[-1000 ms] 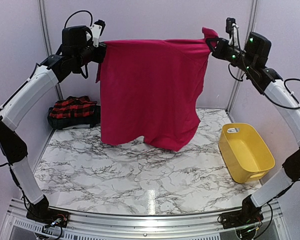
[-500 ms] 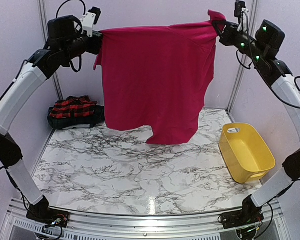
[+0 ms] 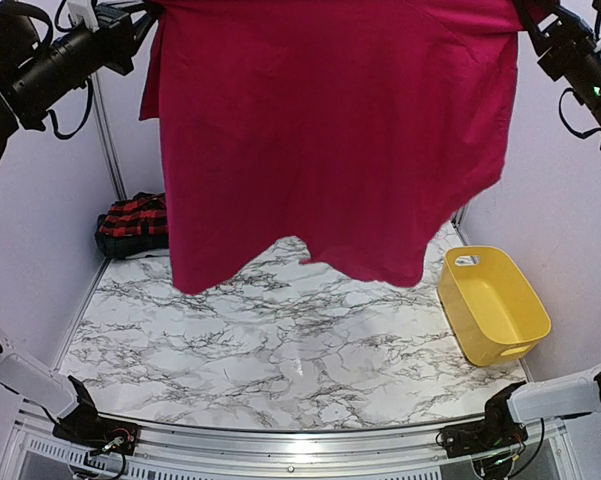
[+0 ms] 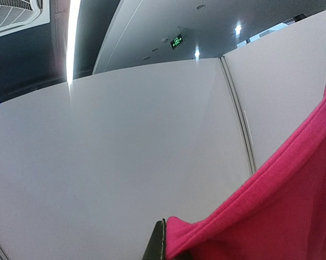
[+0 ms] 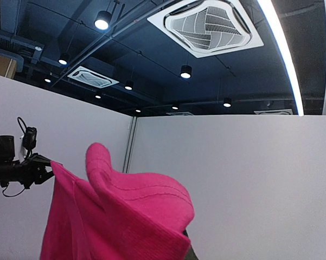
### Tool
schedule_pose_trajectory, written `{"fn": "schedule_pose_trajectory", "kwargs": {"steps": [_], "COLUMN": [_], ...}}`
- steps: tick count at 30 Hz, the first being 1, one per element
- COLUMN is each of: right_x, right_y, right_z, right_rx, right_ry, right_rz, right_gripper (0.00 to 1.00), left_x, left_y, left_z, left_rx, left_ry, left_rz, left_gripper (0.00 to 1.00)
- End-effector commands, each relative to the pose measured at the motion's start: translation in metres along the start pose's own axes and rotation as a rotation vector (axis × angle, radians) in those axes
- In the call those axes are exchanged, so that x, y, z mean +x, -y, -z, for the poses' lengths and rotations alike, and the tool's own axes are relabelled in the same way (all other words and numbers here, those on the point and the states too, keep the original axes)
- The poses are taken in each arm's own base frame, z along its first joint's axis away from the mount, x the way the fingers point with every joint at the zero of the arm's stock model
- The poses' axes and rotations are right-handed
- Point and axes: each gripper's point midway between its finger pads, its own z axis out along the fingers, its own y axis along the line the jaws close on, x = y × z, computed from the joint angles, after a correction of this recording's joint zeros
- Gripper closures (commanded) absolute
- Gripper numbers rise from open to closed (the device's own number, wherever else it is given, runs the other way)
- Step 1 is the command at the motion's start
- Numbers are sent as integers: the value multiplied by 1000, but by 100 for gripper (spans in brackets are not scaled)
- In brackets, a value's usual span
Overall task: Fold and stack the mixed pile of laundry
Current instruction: Flatten out the crumpled T-shirt at the center of the board.
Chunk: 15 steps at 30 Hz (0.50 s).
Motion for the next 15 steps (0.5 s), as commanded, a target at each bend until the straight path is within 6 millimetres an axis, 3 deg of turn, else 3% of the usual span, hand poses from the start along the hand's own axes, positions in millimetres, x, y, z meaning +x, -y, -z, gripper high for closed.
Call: {"fn": "schedule_pose_trajectory", "kwargs": {"steps": [1, 4, 6, 9, 12, 13, 14, 15], "right_x": [-16, 18, 60, 144, 243, 292, 330, 371], "right_y": [29, 62, 84, 119, 153, 168, 182, 196], "right_z": [-3, -14, -25, -39, -44, -44, -41, -37], "right_rx": [151, 285, 354, 403, 430, 451, 477, 511], "right_ry": [61, 5, -66, -206, -370, -449, -510, -592], "right_rz": [16, 7, 19, 14, -21, -42, -59, -83], "right_gripper": [100, 100, 100, 100, 100, 92, 70, 50], "left_x": [-26, 13, 55, 133, 231, 265, 298, 329], "left_y": [-29, -24, -18, -17, -26, -31, -35, -40], "left_z": [4, -25, -47, -79, -103, -110, -117, -123], "left_rx": [-110, -155, -181, -200, -193, -199, -214, -250], "left_ry": [74, -29, -130, -288, -438, -487, -540, -597], "left_rz": [39, -16, -74, -113, -32, -16, -18, -37], "left_gripper": [100, 100, 100, 100, 100, 88, 69, 43]}}
